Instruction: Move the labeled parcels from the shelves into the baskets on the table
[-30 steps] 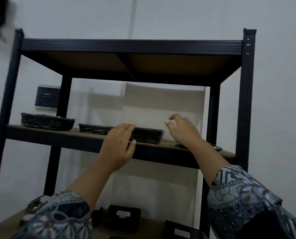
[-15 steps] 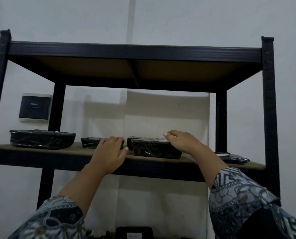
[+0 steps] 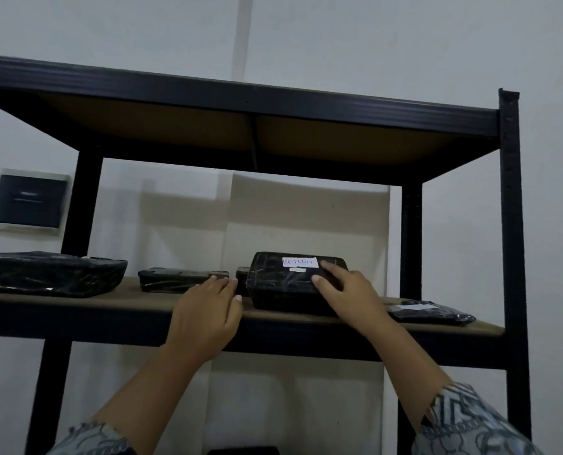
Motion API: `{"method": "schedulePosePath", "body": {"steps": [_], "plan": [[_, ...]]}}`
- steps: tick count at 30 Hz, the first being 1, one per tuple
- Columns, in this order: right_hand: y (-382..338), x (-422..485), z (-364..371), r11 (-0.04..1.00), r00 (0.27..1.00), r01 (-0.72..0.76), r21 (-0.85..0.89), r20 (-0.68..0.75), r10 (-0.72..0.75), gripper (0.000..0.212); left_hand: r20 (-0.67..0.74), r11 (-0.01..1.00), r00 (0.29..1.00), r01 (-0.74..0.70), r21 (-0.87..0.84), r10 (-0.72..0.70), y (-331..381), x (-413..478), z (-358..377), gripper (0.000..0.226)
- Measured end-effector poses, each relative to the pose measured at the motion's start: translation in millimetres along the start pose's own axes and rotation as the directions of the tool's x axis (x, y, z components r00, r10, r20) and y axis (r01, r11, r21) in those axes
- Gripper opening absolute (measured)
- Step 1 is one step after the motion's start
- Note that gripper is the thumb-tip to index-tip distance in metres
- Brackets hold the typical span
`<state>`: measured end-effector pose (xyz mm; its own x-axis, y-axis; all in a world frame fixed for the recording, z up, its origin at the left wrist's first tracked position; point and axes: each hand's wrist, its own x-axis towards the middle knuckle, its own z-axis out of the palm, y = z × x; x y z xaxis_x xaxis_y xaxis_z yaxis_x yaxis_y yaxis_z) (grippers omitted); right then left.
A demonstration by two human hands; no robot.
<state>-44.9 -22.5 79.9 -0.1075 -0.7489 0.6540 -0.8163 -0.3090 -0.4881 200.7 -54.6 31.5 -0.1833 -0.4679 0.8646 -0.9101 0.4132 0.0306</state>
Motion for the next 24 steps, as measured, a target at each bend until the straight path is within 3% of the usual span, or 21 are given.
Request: {"method": "schedulePosePath", "body": {"steps": [8,14,24], "plan": [[5.4,-12.1,5.3,0.986,0.981,0.137,0.094,-0.154,-0.121,0.059,-0.043,1.0,0.999,0.004,-0.015,-0.005,1.8,-2.2,-1.0,0.053],[4.8,-16.0,3.7,0.976,0.969,0.177,0.128,-0.196,-0.15,0.086,-0.099,1.0,0.995,-0.009,-0.024,0.007,4.4,-3.5,-3.6,0.049],[0.6,-57.8,-3.9,0.919,0.883,0.33,0.217,-0.417,-0.218,0.086,-0.101,1.0,0.995,-0.023,-0.018,0.021,12.5,-36.3,7.6,0.058]]}}
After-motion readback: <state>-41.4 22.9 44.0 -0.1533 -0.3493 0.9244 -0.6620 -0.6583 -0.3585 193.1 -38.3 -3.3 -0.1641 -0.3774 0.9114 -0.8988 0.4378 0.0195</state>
